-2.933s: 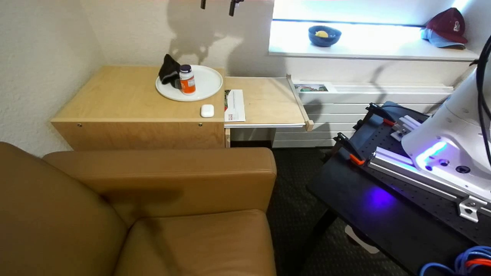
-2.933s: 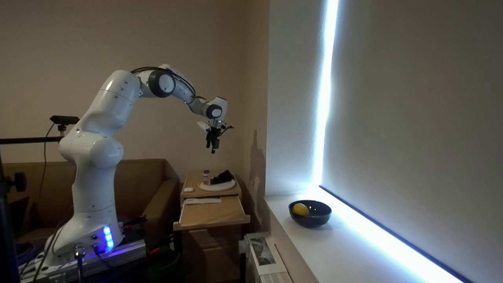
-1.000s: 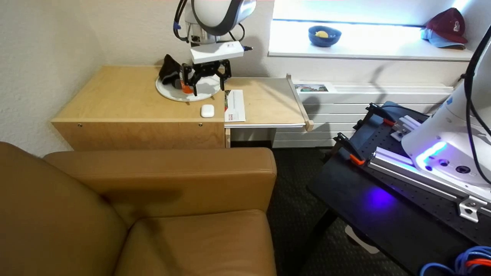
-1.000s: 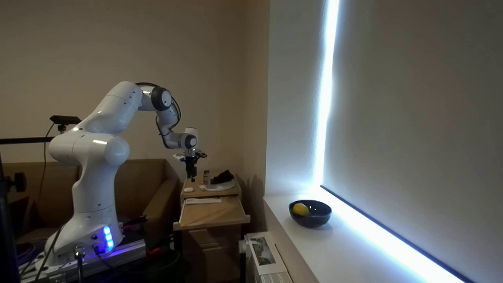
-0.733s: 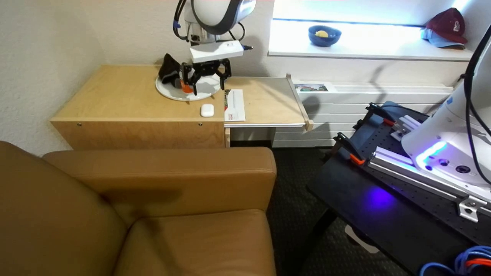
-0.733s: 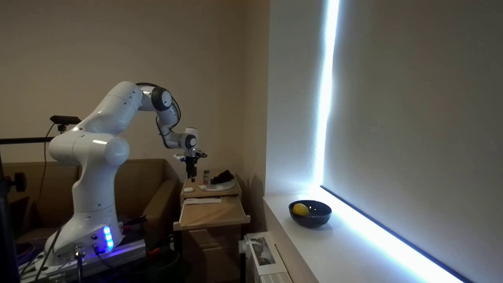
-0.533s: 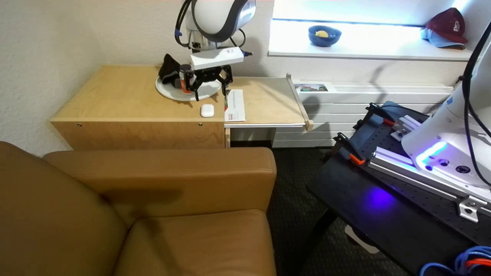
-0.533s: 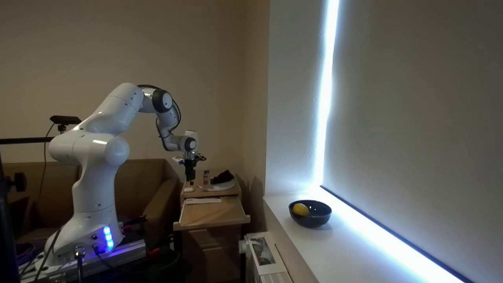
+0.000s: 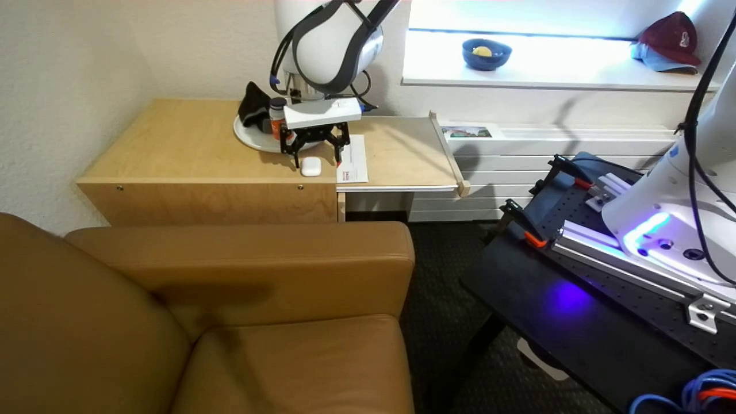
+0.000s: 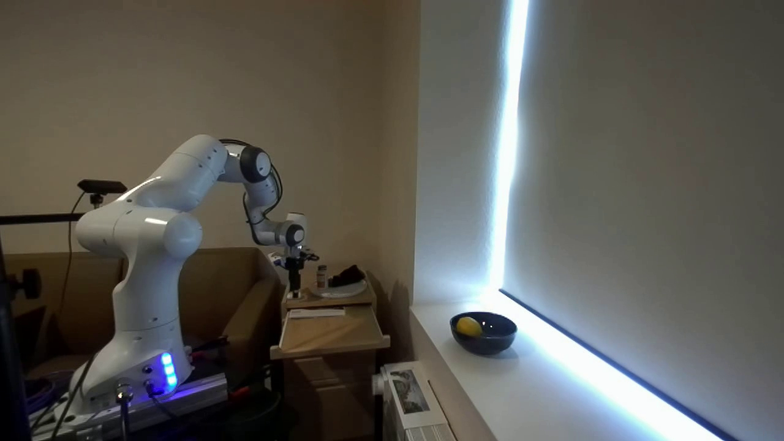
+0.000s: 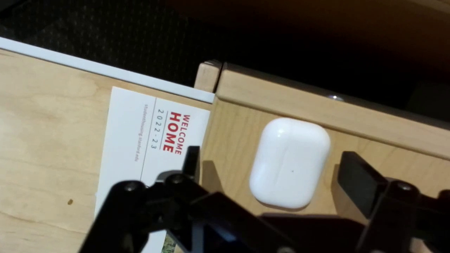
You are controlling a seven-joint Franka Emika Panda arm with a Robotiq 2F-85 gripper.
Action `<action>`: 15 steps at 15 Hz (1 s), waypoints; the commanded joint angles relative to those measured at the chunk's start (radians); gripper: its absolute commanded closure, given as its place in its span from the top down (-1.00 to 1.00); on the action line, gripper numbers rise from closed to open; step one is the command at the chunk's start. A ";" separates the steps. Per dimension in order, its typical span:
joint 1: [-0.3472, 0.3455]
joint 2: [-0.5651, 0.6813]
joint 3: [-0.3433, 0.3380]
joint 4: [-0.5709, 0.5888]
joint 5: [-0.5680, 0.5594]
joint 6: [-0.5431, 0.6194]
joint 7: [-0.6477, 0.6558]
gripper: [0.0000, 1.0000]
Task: Put the black sock on the white plate, put the white bar of soap on the plate, pick up the lemon from the bowl on the windowsill and put it on the plate
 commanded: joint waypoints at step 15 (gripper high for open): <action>0.002 0.001 -0.008 -0.003 -0.001 0.007 0.002 -0.52</action>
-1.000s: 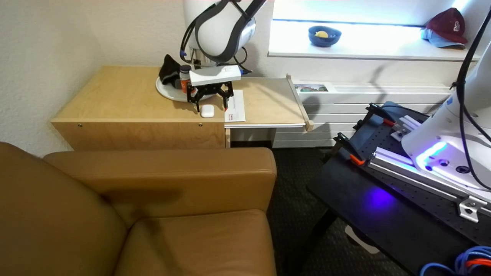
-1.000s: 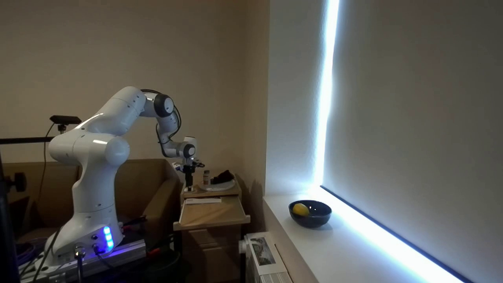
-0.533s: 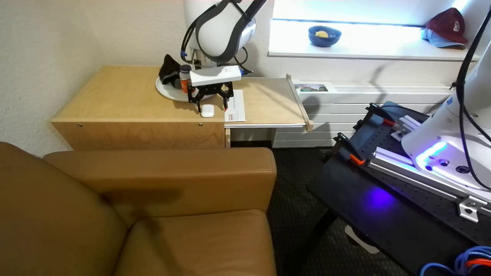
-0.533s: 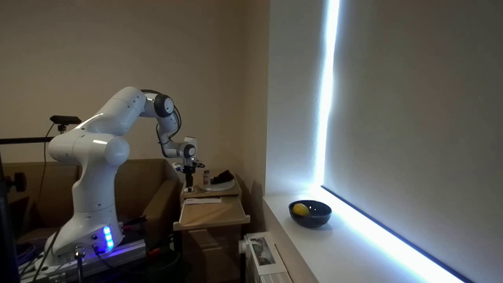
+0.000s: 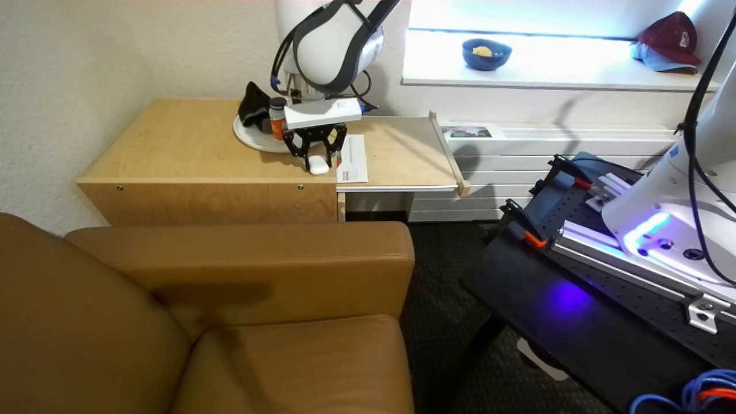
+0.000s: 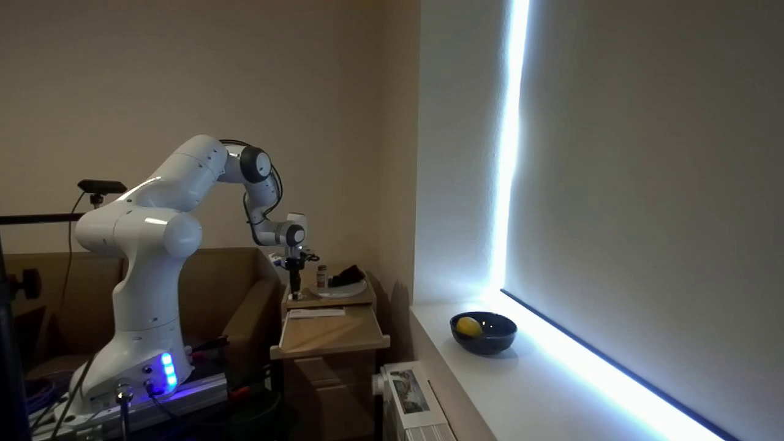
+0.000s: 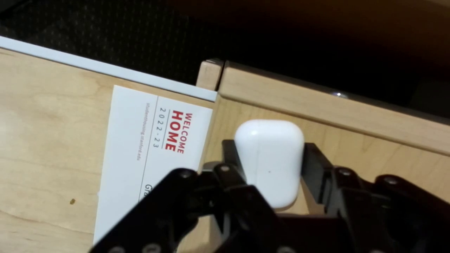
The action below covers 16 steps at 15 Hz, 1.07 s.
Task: Put the black sock on the white plate, put the white bar of soap on the plate, pick up the lemon from the bowl on the windowsill and put it on the plate
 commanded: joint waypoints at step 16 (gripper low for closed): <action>-0.045 -0.221 -0.082 -0.164 -0.077 -0.010 -0.018 -0.52</action>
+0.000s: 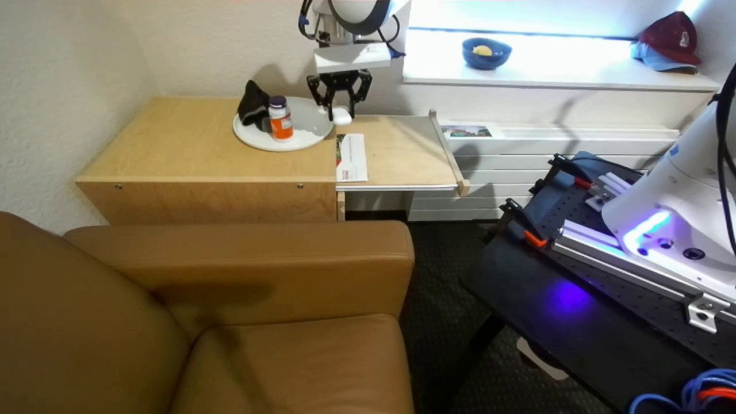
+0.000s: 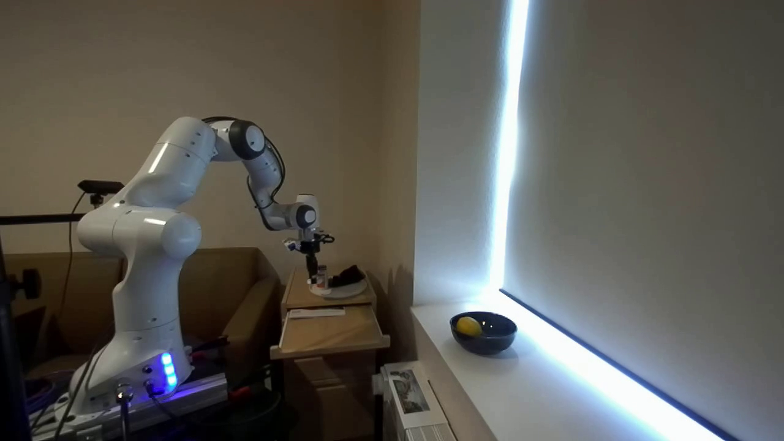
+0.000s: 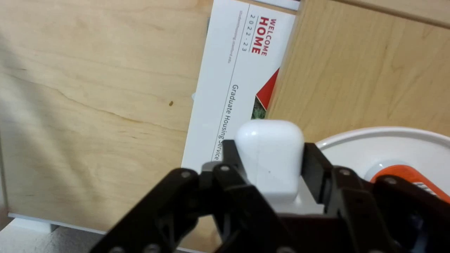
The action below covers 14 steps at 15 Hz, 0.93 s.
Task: Put the black sock on the white plate, put the white bar of soap on the plate, pick up the lemon from the bowl on the windowsill and put it on the plate
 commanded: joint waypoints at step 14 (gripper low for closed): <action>-0.060 0.247 -0.008 0.303 0.103 0.047 0.467 -0.02</action>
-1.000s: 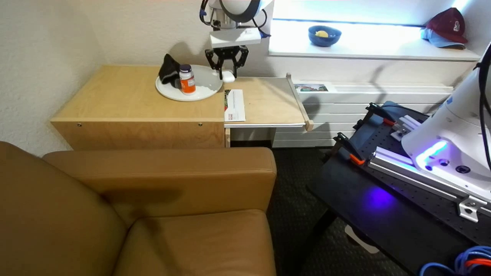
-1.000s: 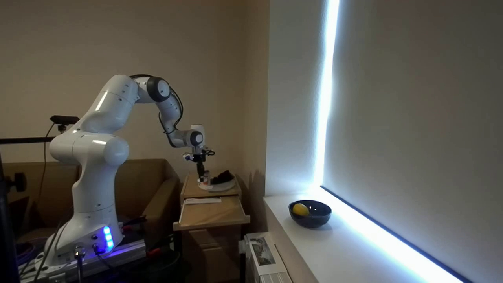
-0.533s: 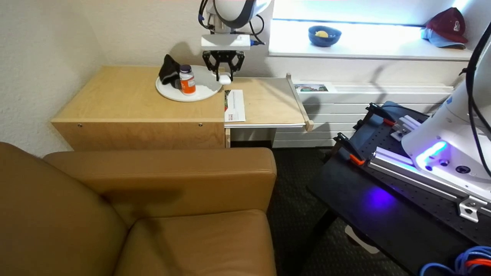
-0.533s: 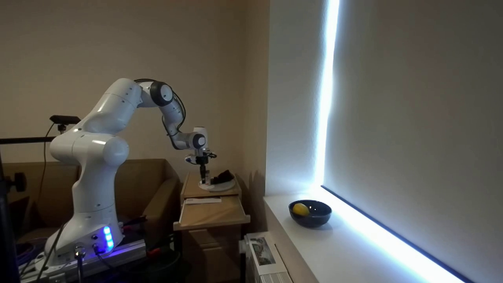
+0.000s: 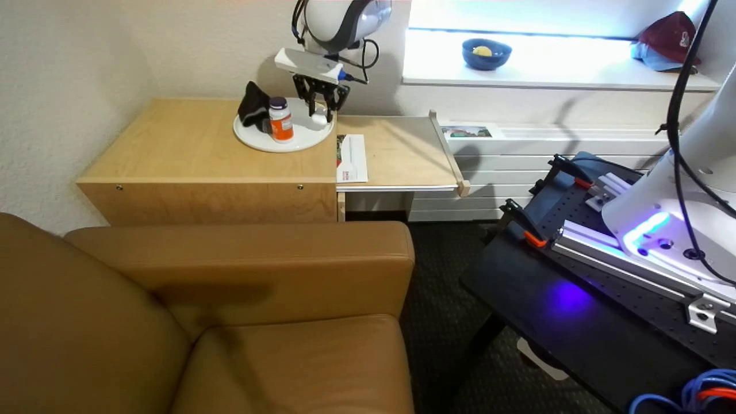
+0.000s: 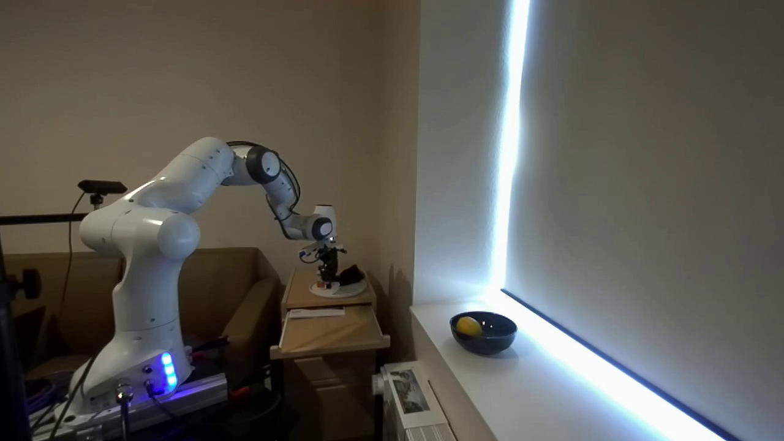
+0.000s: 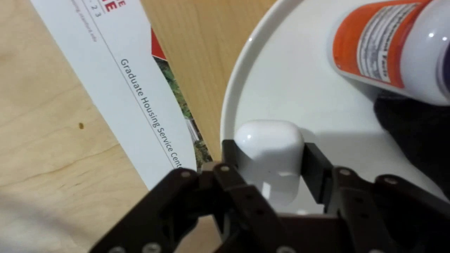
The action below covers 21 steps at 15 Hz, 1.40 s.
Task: Put the black sock on the white plate, put the white bar of soap on the plate, pick up the lemon from the bowl on the windowsill and put it on the plate
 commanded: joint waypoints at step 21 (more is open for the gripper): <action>-0.067 0.311 -0.004 0.511 0.096 0.017 0.434 -0.52</action>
